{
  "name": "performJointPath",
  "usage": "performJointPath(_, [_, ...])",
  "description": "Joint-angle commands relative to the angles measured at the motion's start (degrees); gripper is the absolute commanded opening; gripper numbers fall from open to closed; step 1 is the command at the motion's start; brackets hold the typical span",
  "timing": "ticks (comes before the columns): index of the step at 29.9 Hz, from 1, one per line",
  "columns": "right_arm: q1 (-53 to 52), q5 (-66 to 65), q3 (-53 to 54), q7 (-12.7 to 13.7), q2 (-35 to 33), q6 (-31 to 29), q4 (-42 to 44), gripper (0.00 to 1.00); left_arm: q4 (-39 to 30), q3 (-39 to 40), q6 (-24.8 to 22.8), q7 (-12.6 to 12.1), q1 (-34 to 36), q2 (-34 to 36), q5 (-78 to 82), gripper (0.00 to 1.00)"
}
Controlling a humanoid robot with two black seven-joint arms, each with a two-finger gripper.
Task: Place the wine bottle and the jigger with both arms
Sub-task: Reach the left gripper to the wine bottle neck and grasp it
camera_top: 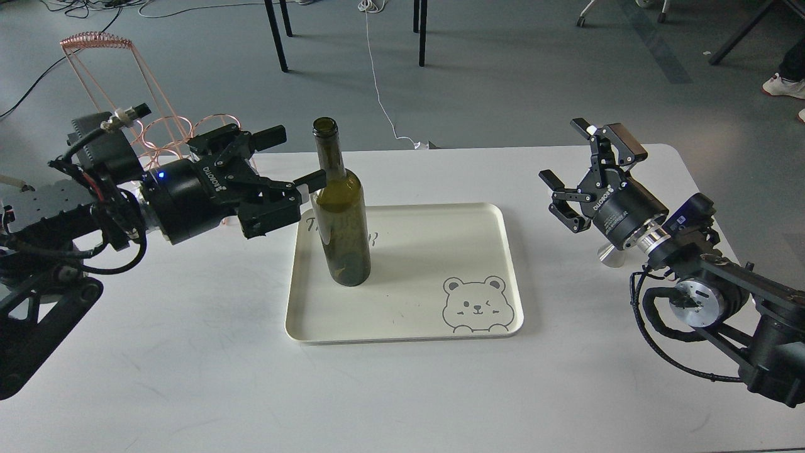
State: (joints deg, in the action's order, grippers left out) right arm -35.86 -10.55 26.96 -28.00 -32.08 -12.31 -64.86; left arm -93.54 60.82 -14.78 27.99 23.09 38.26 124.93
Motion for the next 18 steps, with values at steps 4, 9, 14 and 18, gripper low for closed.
performJointPath(4, [0.0,-0.17,-0.07,0.0,0.0,0.0,0.0,0.99,2.93,-2.72,0.02,0.01,3.02,-2.39,0.07,0.98])
performJointPath(9, [0.0,-0.17,-0.07,0.0,0.0,0.0,0.0,0.99,6.0,-5.7,0.11,0.01,6.0,-4.94,0.07,0.98])
performJointPath(14, [0.0,-0.17,-0.07,0.0,-0.17,0.0,0.0,0.99,7.93,-6.59,0.19,0.01,7.76,-6.7,0.07,0.96])
performJointPath(18, [0.0,-0.26,-0.07,0.0,-0.09,0.18,0.0,0.99,8.55,-6.59,0.11,0.01,7.94,-6.71,0.07,0.93])
